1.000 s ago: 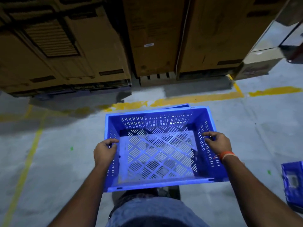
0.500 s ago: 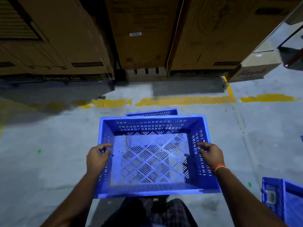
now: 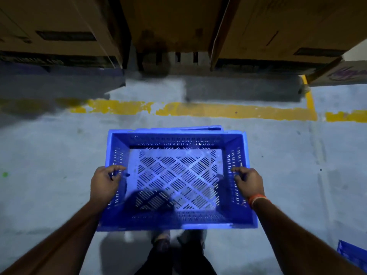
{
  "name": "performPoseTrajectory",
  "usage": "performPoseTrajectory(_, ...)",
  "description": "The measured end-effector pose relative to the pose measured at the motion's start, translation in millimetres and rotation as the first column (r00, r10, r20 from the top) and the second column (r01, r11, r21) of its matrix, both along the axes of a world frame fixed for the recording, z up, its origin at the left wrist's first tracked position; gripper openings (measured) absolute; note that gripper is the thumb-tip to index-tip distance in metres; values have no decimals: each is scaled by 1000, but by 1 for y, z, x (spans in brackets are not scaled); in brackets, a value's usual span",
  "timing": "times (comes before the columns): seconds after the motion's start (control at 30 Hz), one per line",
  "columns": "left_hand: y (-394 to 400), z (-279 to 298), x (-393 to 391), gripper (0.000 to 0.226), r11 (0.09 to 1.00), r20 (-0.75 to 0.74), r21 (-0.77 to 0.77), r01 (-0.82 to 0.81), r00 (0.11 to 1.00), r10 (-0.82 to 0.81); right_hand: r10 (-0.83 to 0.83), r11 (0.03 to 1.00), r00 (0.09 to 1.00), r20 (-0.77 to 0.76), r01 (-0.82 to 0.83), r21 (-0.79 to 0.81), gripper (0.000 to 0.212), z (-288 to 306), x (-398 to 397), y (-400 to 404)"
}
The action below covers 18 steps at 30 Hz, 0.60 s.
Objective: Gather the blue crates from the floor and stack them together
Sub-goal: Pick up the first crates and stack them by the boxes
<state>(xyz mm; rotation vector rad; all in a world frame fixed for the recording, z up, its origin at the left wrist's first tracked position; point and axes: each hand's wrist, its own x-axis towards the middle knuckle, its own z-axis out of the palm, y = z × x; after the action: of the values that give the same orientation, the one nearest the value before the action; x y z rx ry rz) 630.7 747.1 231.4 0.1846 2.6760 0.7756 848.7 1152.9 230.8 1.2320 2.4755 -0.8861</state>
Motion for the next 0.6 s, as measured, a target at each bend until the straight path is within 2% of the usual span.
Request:
performPoseTrajectory(0.23,32,-97,-50,43,989,-49,-136,-62,997,56,118,990,992,-50,-113,88,30,-72,-87,51)
performPoseTrajectory(0.4,56,-119,-60,43,992,-69,-127,-12,998,3,118,985,993,2,-117,128,30,-114,-102,73)
performPoseTrajectory(0.6,64,-124,-56,46,993,-78,-104,-51,996,43,149,969,989,-1,-146,199,20,-121,-108,80)
